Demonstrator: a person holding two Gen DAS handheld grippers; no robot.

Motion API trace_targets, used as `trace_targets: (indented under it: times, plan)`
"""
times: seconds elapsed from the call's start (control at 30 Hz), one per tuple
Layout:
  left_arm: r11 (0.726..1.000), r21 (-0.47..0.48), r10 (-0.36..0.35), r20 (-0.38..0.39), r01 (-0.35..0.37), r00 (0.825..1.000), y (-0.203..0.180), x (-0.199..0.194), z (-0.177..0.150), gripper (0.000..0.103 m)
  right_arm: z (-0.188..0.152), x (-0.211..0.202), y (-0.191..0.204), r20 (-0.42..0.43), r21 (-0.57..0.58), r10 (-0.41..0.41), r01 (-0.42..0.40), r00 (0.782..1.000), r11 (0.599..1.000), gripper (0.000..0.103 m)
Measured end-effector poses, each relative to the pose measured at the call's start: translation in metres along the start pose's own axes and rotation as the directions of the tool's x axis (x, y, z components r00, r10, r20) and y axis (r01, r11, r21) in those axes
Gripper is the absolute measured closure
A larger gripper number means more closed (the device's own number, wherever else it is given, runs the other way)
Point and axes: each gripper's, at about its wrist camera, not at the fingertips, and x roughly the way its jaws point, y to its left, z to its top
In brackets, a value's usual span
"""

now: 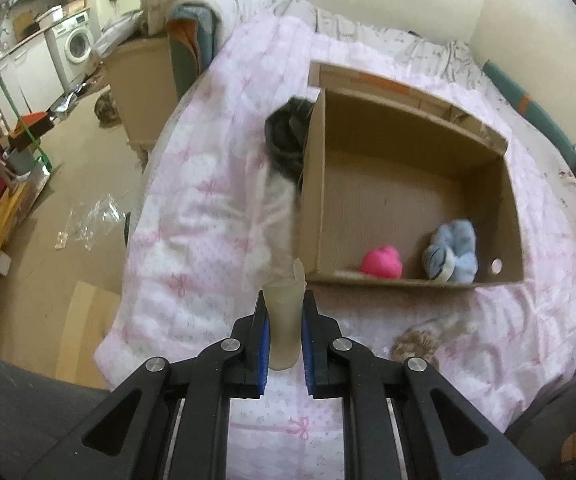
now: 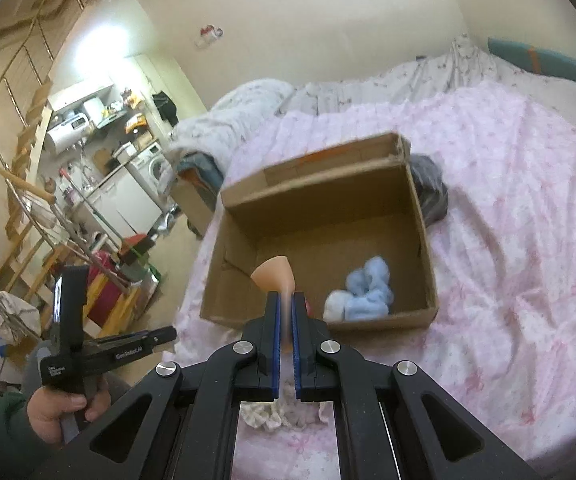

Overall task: Organize soft objects
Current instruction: 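Carry the beige piece and tan tube over the box with both grippers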

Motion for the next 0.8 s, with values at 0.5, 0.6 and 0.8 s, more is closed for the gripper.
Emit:
trace_targets:
  times: [0.5,0.6,0.8]
  plan:
    - [0.988,0.135,-0.078,0.030,0.074,0.996,-0.055,0.024,0.064,0.091,0.041,0.044,-0.032,0.014,0.024,-0.033,0.032,0.999,0.999,0.097]
    - [0.979,0.181,-0.110,0.060,0.098,0.992,-0.064,0.038,0.058,0.091,0.031,0.061,-0.044,-0.049,0.049,-0.077,0.079,0.996,0.996,0.097]
    - [0.969,0.224,-0.119,0.031,0.109,0.992,-0.076,0.057,0.045,0.091,0.019,0.077,-0.054,-0.138,0.080,-0.083,0.095,0.987,0.992,0.097]
